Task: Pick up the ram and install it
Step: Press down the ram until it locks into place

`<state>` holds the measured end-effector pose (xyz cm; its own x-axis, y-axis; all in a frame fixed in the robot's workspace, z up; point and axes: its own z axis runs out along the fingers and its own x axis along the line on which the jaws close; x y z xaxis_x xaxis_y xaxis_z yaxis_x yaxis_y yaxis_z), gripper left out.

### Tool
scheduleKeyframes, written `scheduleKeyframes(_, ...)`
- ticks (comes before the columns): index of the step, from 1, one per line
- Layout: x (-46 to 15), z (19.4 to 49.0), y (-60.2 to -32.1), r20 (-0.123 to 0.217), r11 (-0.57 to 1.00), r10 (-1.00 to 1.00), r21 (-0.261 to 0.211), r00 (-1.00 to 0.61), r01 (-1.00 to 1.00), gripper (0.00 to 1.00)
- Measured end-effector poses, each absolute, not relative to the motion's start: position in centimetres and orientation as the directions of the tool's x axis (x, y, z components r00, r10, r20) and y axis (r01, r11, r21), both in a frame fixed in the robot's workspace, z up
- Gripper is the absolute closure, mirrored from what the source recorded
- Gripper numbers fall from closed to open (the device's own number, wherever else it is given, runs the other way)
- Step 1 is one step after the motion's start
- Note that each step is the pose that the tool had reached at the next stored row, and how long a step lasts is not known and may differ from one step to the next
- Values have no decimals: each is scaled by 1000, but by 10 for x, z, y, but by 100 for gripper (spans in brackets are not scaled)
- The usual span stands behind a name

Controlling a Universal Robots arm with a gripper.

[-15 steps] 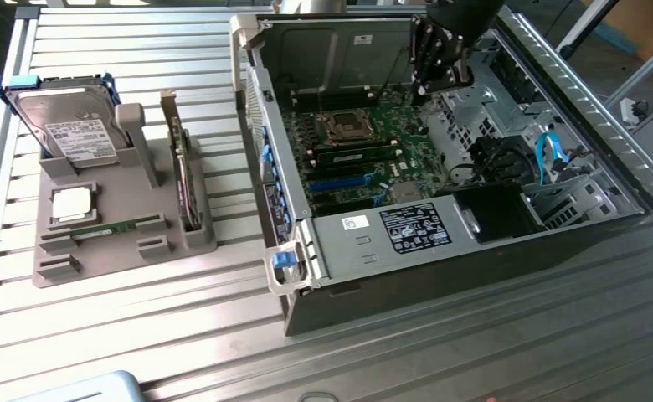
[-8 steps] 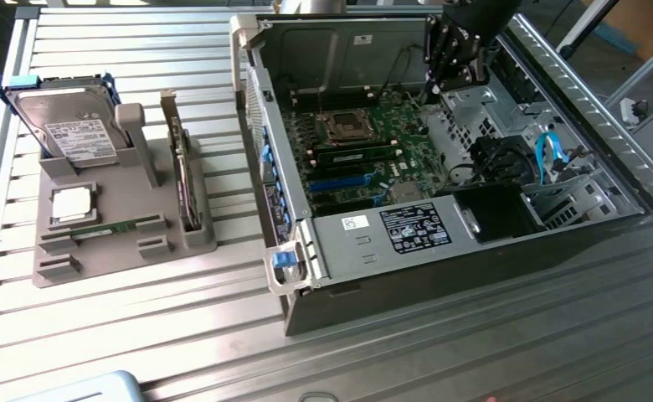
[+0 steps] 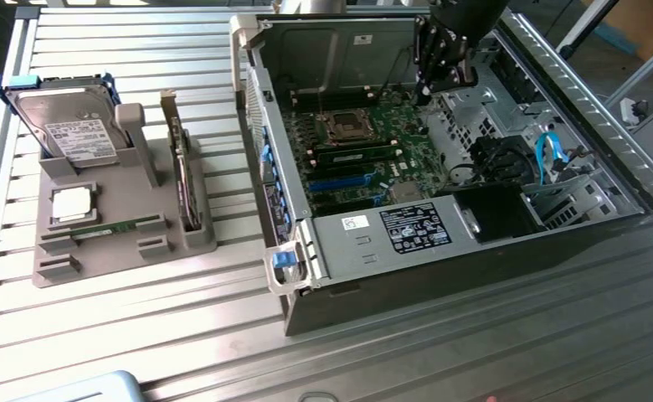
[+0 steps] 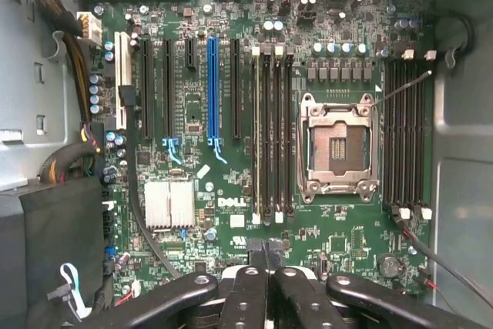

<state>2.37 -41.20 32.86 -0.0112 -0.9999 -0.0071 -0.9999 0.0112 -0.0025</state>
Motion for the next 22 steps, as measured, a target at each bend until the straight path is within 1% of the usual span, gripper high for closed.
scheduleKeyframes(6, 24, 324, -412, -7, 11, -1000, -3, -11, -1000, 90)
scheduleKeyframes(22, 24, 294, -412, -7, 11, -1000, -3, -11, -1000, 90)
